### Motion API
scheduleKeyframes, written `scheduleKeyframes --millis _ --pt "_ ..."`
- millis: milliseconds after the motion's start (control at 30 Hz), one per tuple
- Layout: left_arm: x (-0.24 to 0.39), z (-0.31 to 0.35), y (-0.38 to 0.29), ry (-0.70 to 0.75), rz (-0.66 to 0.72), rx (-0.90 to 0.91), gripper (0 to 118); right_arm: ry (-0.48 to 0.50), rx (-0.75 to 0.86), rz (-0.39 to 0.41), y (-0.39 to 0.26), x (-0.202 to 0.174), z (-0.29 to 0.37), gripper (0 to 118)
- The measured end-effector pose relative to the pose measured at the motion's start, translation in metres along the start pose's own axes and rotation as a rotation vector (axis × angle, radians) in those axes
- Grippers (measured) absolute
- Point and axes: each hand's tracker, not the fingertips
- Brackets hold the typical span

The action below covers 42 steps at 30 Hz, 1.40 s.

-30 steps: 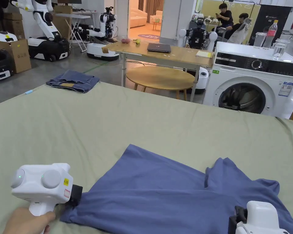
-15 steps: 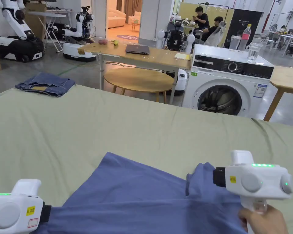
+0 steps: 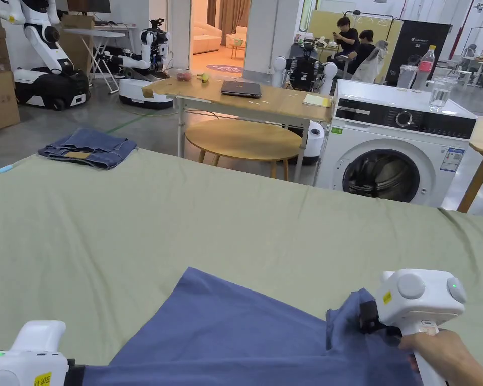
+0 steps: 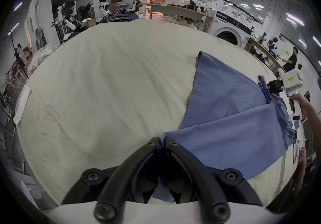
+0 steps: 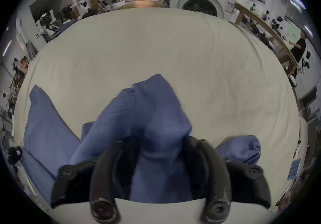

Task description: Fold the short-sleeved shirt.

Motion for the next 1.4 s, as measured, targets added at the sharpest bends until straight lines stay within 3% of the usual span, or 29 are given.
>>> scheduleKeyframes --millis 167,300,400,500,733,933,1400 --pt "0.004 0.007 0.001 -0.005 -0.001 0.027 0 -0.024 0.072 0.041 -0.001 -0.007 0.011 0" --pt "0.005 0.026 0.008 -0.013 -0.007 0.08 0 -0.001 0.235 -0.045 -0.016 -0.003 0.056 0" --pt "0.001 0.041 0.018 -0.049 -0.006 0.14 0 -0.011 0.33 -0.014 -0.027 0.0 0.097 0" --pt "0.005 0.06 0.033 -0.078 -0.014 0.209 0 -0.023 0.419 -0.042 -0.041 0.008 0.139 0" --pt "0.031 0.113 0.098 -0.137 -0.061 0.354 0 -0.163 0.616 -0.023 -0.058 0.032 0.239 0" --pt "0.07 0.165 0.173 -0.164 -0.12 0.475 0 -0.249 0.764 -0.084 -0.05 0.059 0.326 0" --pt "0.131 0.224 0.299 -0.166 -0.137 0.571 0 -0.407 0.917 -0.081 0.01 0.074 0.434 0"
